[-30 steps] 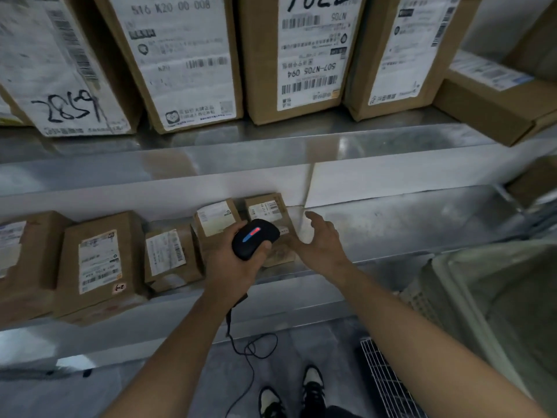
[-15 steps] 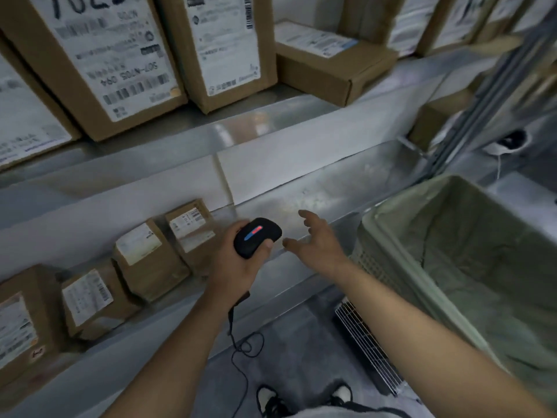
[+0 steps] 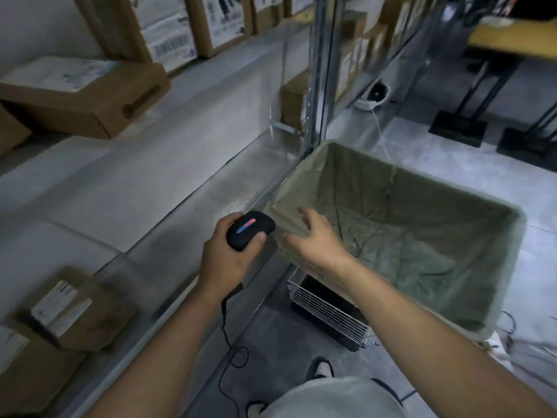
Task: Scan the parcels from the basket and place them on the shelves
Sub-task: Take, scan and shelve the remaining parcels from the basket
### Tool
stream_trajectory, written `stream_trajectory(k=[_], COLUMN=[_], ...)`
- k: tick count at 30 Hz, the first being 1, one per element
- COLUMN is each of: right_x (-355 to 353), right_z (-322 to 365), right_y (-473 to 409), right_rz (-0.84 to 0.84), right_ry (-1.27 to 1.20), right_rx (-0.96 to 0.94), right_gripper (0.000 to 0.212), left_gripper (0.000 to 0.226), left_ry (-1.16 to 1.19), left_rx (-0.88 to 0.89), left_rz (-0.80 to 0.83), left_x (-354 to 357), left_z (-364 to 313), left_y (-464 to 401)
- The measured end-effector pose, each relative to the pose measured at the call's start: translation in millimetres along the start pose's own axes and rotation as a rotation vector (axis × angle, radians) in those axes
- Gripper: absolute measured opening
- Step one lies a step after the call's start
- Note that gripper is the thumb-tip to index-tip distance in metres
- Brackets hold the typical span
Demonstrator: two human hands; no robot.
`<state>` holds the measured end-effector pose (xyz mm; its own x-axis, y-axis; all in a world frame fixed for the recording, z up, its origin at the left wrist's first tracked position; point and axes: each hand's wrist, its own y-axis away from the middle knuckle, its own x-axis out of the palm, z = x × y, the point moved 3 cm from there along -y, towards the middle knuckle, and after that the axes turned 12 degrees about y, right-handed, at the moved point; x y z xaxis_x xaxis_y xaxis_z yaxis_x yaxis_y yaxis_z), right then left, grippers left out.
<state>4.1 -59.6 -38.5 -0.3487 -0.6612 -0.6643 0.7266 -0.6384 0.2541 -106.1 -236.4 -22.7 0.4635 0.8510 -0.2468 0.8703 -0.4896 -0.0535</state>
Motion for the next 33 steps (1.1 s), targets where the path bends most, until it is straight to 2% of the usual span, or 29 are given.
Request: stream_trajectory(k=[3,9,14,21,27,33], right_x=[-25.9,-59.2,-68.9,-73.4,-71.4,-56.3], right_z=[-26.7,-81.1,-120.1,-146.1,-155.4,-167.8], right_y=[-4.4,-14.7,-23.0,-47.7,-77.4,-111.3], right_rz=[-0.034,-0.053,-0.044,-0.040,-0.016,0.109], right_ry=[-0.019,-0.089,-0.110,-0.136,-0.026,0.153], right_rx=[0.044,0.104,0.157,0.256,0.313,0.330], right_gripper=[0.088,0.080,0.078,0.082,0.083,0.089], left_gripper=[0.046,0.058,0.046,0.046,0.047,0.049], left_ry=[0.016,0.030,0.013,-0.029,-0.056,-0.088], left_rx=[-0.019,-0.006,-0.022,-0.030,-0.035,-0.044], left_rz=[0.051,0.117,0.158,0.217,0.313,0.352], left_x=[32.5,83.1,111.8,141.6,166.7,182.5], left_z=[-8.4,-17.4,-11.0,1.6,25.3,46.4], left_y=[-7.5,-19.0,-33.4,-71.7,-107.6,-142.2])
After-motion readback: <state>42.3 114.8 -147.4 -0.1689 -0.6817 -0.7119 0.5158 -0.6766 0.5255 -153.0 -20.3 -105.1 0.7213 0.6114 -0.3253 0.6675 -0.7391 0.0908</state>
